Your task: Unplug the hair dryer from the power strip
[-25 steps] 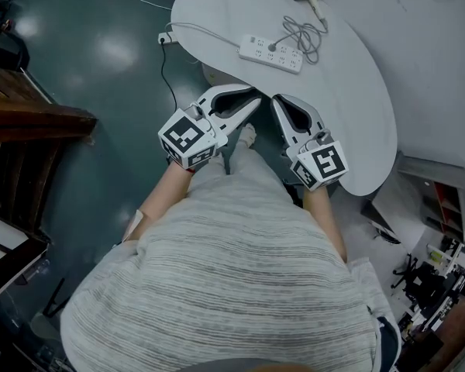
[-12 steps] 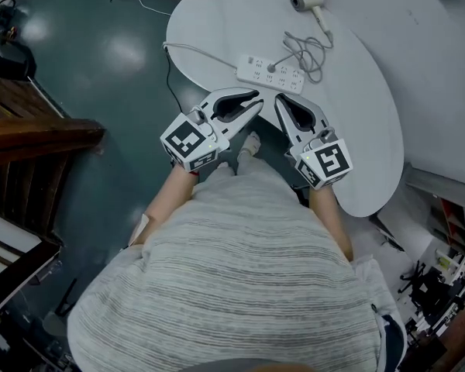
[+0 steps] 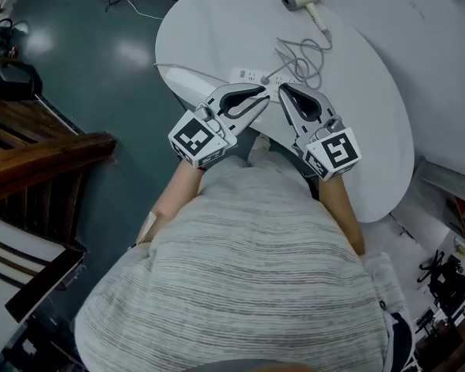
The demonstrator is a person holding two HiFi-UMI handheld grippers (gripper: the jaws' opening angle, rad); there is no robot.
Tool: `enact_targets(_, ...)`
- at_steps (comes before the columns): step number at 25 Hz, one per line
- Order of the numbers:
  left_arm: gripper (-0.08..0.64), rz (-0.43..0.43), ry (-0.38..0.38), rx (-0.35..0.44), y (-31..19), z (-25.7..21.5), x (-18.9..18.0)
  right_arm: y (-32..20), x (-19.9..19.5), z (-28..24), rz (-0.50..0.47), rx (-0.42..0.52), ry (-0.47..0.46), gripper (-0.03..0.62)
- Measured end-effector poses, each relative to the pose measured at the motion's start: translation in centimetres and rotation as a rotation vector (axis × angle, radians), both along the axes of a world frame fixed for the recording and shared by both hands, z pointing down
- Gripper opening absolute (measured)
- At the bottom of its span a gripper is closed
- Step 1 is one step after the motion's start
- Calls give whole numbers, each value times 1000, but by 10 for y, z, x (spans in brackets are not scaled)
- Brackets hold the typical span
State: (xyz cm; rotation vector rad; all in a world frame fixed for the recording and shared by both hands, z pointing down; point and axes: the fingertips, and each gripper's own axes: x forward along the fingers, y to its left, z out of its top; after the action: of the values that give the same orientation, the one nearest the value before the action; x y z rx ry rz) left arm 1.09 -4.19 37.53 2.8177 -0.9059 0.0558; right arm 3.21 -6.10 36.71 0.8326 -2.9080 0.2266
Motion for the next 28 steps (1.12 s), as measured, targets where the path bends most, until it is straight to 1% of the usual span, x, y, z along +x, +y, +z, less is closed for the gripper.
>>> enact_targets(5, 72, 51, -36, 30, -15, 4, 11, -18, 2, 4, 19, -6, 10, 28)
enact_targets(8, 103, 103, -72, 36, -25, 8, 14, -28, 3, 4, 44, -10, 15, 28)
enact_targets(12, 130, 190, -92, 37, -36, 11, 14, -41, 2, 5, 101, -29, 12, 28)
enact_targets(14, 155, 229, -105, 44, -41, 13, 13, -45, 0, 6, 127, -33, 11, 28)
enact_targets(16, 197, 263, -121, 48, -47, 15, 12, -50, -1, 7, 149, -37, 15, 28)
enact_targets(18, 253, 298, -153, 50, -50, 22, 11, -54, -2, 9, 170, -46, 13, 28)
enact_targets(20, 284, 336, -191, 50, -50, 32, 11, -56, -2, 12, 187, -51, 14, 28)
enact_targets(23, 302, 375, -229, 45, -51, 47, 13, -56, -2, 12, 215, -55, 21, 28)
enact_targets(26, 307, 388, -237, 29, -54, 59, 14, -56, -1, 14, 228, -60, 30, 28)
enact_targets(28, 316, 408, -276, 16, -54, 71, 15, -55, 0, 16, 231, -71, 38, 28)
